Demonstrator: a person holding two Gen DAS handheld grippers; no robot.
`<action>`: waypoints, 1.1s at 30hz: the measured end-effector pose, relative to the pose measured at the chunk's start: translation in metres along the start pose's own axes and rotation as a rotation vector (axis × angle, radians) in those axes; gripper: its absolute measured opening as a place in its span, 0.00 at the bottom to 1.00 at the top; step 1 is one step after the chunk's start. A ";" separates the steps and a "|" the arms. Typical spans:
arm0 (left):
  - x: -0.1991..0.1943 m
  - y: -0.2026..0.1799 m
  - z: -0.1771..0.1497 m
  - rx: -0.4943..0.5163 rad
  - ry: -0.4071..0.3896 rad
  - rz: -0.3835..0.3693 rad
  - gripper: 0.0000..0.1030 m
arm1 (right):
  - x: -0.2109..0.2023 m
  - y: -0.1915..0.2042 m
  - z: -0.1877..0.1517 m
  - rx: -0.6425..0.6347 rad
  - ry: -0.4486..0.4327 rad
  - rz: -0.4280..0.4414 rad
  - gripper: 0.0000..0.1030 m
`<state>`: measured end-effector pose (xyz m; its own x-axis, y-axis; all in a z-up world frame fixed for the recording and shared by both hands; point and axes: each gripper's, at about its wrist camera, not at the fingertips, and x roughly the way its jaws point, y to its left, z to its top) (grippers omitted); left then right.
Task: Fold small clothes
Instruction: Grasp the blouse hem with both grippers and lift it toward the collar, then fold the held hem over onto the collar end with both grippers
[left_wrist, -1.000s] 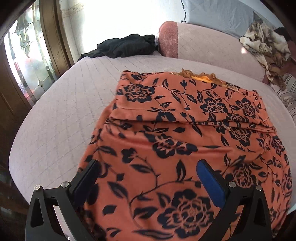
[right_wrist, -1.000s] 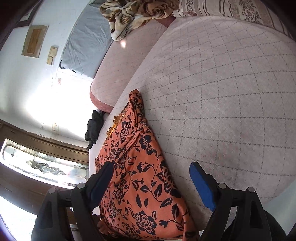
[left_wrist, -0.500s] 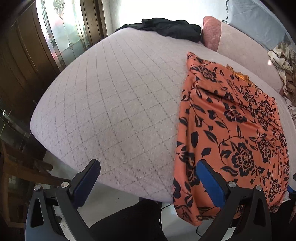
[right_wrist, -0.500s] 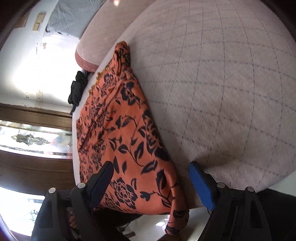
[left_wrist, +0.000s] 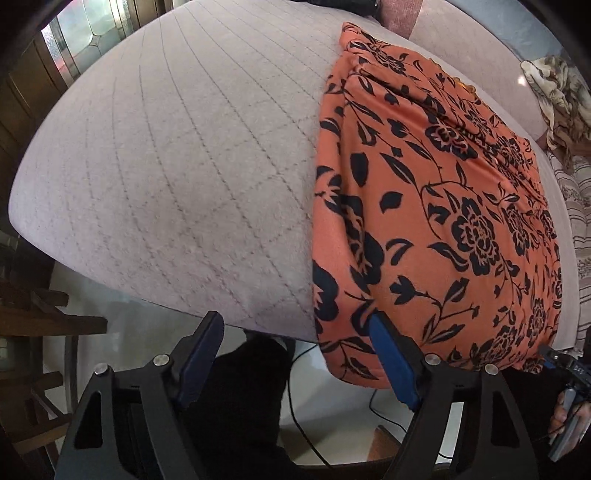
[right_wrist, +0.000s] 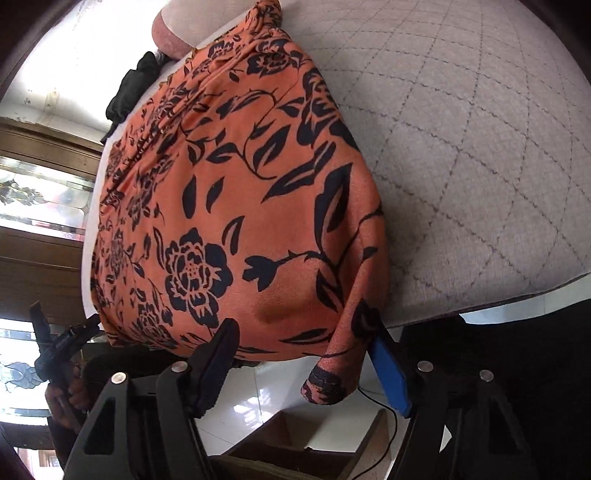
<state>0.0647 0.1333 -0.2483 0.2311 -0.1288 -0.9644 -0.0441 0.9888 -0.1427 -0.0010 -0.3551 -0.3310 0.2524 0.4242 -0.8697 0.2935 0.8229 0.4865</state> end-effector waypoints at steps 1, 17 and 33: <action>0.002 -0.002 0.000 -0.007 0.007 -0.002 0.79 | 0.002 0.002 -0.001 -0.004 0.008 -0.026 0.64; 0.021 -0.027 -0.006 -0.078 0.075 0.135 0.79 | 0.009 0.008 -0.014 0.024 0.000 -0.106 0.52; -0.046 -0.029 -0.002 0.039 0.015 -0.111 0.06 | -0.038 0.041 -0.030 -0.131 0.033 -0.077 0.10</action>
<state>0.0537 0.1104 -0.2003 0.2177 -0.2382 -0.9465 0.0183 0.9706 -0.2400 -0.0258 -0.3261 -0.2806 0.2024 0.3686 -0.9073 0.1877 0.8947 0.4053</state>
